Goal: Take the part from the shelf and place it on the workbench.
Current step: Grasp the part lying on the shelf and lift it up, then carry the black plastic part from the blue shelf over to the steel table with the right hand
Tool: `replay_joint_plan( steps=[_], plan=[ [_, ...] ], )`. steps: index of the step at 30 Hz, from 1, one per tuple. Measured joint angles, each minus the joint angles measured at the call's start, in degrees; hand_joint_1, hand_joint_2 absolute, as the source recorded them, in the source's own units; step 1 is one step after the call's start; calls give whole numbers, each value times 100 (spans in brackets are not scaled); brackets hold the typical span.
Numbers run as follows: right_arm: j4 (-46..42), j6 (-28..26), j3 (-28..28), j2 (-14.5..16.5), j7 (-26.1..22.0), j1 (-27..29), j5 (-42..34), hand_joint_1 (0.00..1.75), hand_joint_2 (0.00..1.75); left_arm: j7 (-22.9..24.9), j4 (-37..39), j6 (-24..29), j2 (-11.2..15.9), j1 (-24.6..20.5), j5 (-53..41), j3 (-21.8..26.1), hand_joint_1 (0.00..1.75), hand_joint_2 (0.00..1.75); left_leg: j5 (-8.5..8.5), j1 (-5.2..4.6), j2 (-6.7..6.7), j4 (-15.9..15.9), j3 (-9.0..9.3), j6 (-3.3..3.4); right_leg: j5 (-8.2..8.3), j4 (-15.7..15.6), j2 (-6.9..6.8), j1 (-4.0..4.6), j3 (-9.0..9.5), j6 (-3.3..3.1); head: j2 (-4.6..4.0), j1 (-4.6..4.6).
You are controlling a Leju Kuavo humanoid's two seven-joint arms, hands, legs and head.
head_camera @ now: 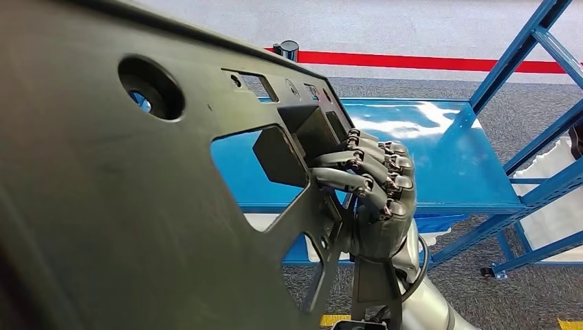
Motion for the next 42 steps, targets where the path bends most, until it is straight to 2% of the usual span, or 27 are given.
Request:
replay_joint_plan(
  steps=[18,20,25,29,42],
  plan=[
    [-53,36,27,56,-409,-7,-743,162,175,425,-95,118,323,-188,18,-8,0,175,0,0,-1,0,6,0,0,1,-1,0,9,0,0,-2],
    [-65,37,26,65,-471,2,-837,162,175,476,-97,72,331,-199,7,-19,0,175,0,0,-1,0,7,0,0,1,-1,0,9,0,0,-29],
    [-91,89,26,81,-578,83,-1087,162,175,705,-106,12,336,-223,-20,-34,0,175,0,0,-1,0,8,0,0,1,-1,0,8,0,0,-212],
    [-98,210,25,84,-633,175,-1246,162,175,729,-113,-2,337,-247,66,-31,0,175,0,1,-1,0,8,0,0,1,0,0,9,-1,0,-288],
    [-143,260,-21,41,-656,541,-1324,162,175,1014,-125,22,373,-192,116,-29,0,175,0,0,-1,0,8,0,-1,0,0,0,9,-1,0,-294]
  ],
)
